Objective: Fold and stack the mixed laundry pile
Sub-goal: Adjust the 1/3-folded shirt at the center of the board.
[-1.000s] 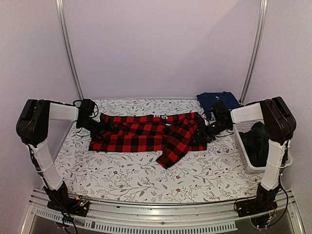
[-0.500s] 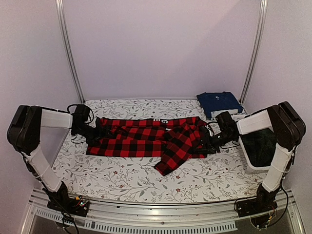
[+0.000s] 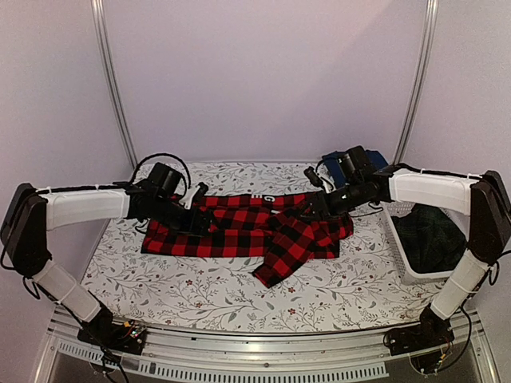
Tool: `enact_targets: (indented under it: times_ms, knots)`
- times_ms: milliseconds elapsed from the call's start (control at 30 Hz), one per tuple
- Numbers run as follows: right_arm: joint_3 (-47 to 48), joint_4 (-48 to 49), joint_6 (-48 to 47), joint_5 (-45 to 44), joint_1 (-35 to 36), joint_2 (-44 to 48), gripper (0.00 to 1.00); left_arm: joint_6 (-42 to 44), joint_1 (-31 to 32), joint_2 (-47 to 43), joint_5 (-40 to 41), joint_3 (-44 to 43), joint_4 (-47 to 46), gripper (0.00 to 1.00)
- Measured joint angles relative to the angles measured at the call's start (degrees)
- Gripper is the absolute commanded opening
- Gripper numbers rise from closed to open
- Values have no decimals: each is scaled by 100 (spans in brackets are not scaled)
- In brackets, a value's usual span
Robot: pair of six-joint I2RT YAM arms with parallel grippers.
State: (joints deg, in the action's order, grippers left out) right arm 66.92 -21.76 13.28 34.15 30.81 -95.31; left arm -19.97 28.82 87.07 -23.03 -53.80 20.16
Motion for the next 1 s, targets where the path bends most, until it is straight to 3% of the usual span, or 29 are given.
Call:
enact_targets:
  times_ms: [167,300,600,667,800,867,900,1000]
  knots:
    - [-197,-166,-146,-133,671,2,48,-15,1384,365,2,7,-166,93]
    - [-682,-195,26,-254,621,140,49,-79,2347,1014,229,-166,-195,83]
    - [-984,-199,256,-560,424,1178,51,-1349,2535,1766,684,-372,-938,75]
    - [-1106,-181,310,-629,330,1379,51,-1622,2551,1860,673,-374,-1220,64]
    - [-1231,-186,358,-800,210,1589,52,-1969,2577,2070,614,-413,-1539,21]
    - [-1233,-175,323,-861,201,1655,52,-2061,2594,2181,603,-424,-1626,6]
    - [-1235,-166,291,-872,201,1690,53,-2118,2597,2205,595,-424,-1648,0]
    - [-1279,-42,144,-887,201,1823,55,-2048,2651,2177,780,-424,-1478,0]
